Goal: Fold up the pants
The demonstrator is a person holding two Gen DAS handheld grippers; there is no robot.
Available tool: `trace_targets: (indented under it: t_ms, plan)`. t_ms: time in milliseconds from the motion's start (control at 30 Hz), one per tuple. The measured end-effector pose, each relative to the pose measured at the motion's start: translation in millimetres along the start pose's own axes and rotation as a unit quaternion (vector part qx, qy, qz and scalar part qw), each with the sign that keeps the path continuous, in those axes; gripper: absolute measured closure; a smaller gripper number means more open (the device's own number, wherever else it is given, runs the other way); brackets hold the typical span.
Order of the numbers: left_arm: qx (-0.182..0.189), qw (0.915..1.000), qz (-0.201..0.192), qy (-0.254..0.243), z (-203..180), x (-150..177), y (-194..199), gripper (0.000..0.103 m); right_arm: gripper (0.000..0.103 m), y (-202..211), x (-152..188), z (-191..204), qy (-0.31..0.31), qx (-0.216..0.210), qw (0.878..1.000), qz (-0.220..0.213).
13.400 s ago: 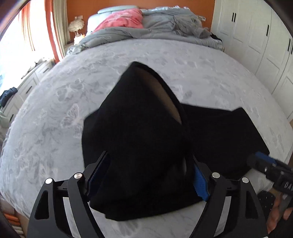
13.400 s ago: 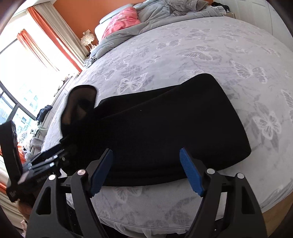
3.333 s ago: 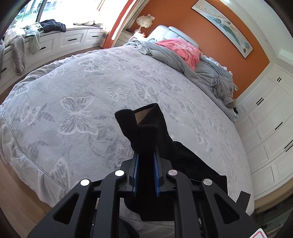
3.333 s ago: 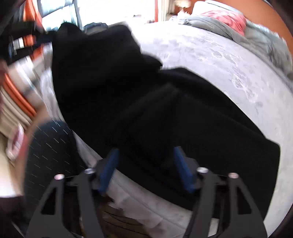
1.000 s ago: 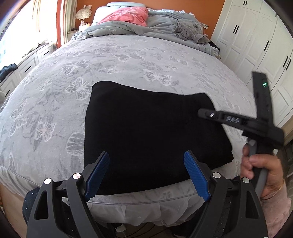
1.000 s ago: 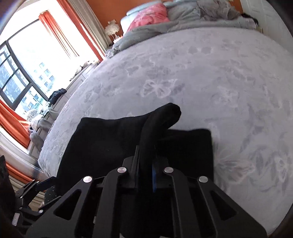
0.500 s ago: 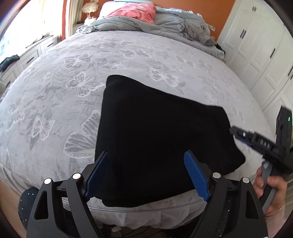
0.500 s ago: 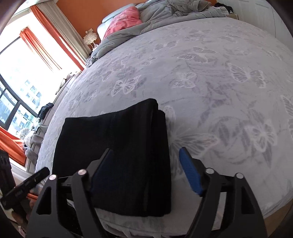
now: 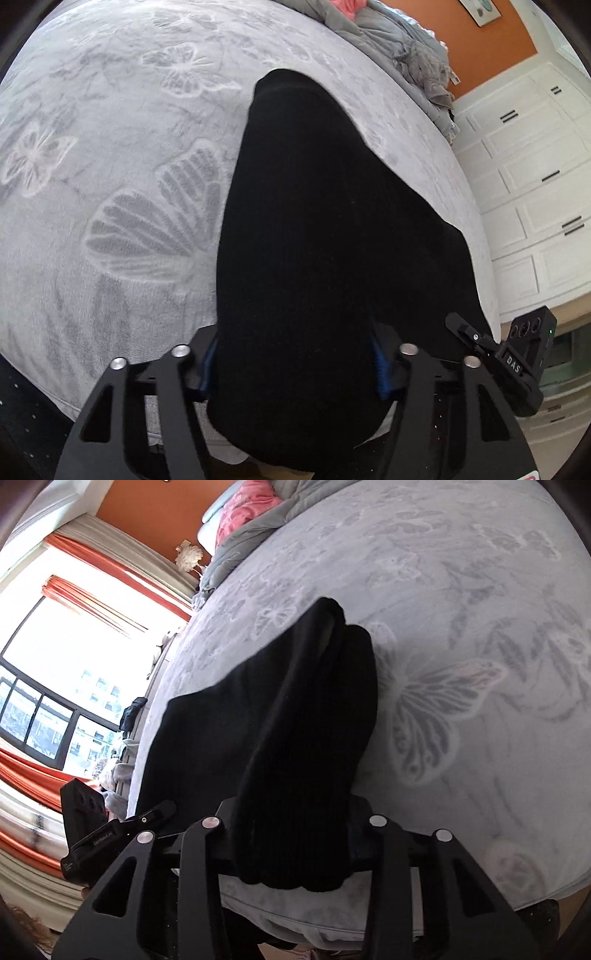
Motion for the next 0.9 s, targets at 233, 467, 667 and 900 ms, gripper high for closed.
trace_targets:
  t_ms: [233, 467, 667, 900]
  plan:
    - [0.012, 0.9988, -0.038, -0.030, -13, 9, 77, 0.063, 0.067, 22, 21, 59, 0.054, -0.035, 0.998, -0.002]
    - [-0.080, 0.9967, -0.015, -0.008, 43, 38, 32, 0.027, 0.036, -9, 67, 22, -0.006, -0.005, 0.999, 0.032]
    - [-0.096, 0.9939, -0.032, -0.044, 20, 41, 27, 0.041, 0.055, -12, 64, 24, -0.033, -0.008, 0.999, 0.014]
    - [-0.078, 0.9910, -0.070, -0.083, -24, 38, 72, 0.066, 0.068, 18, 47, 66, 0.024, -0.003, 0.999, -0.027]
Point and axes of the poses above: each gripper's, at about its wrist camera, not at the fingertips, and y roughly against the way its jaws point, z to its left, x to its underside, the point moved 7 cm from there along -y, roughly the way its jaws point, and after that the axes turned 11 degrees about y, right-handed, at the moved point
